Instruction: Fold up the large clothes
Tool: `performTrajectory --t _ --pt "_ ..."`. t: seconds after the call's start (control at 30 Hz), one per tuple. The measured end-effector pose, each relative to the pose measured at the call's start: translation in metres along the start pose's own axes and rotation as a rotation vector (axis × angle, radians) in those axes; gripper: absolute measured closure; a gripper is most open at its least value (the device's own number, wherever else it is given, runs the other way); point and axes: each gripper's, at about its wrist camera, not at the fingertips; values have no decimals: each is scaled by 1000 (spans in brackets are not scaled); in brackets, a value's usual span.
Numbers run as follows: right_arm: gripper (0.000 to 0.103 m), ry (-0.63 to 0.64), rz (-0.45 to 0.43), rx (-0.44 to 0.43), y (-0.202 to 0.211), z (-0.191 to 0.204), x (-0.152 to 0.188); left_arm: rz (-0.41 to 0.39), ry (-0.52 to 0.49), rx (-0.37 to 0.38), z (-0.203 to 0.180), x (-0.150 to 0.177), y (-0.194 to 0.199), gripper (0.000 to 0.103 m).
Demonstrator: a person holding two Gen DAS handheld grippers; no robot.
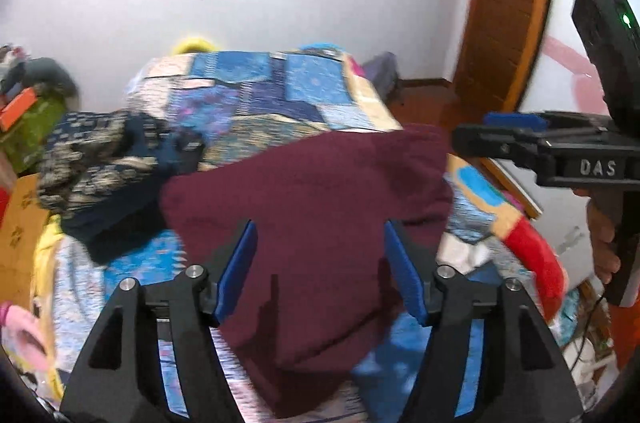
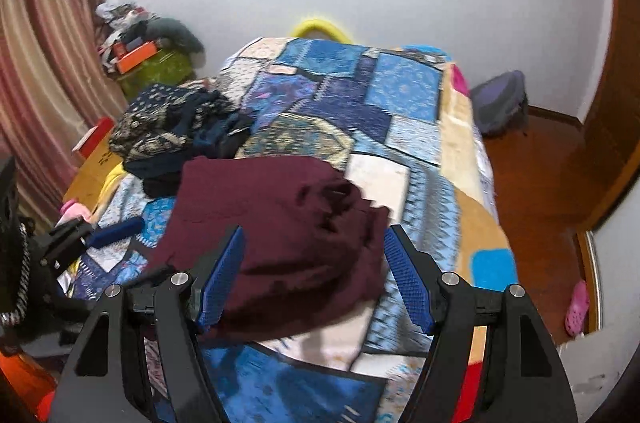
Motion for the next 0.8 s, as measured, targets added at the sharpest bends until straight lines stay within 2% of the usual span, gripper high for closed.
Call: performTrajectory --t 0.1,0.23,0.43,0.57,0.67,0.8 --pt "35 22 12 -29 -14 13 -5 8 37 -44 26 2 -1 37" --pt "35 15 54 -24 -35 15 -7 50 89 -66 51 14 -13 37" --pt "35 -125 172 -65 -63 -16 9 171 168 -15 69 46 -42 37" --pt "33 -218 227 -150 -71 -43 34 202 222 28 74 66 -53 36" --pt "27 -210 234 -143 -73 -45 49 223 250 41 75 76 -61 36" --pt "26 -207 243 -151 -74 -45 56 235 260 42 75 84 -64 34"
Point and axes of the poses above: each gripper's, at about its wrist camera, not at the fingertips, and y roughly against the way its jaws point, z to its left, x to its underside, and after that the axes turned 9 degrees about y, right-handed
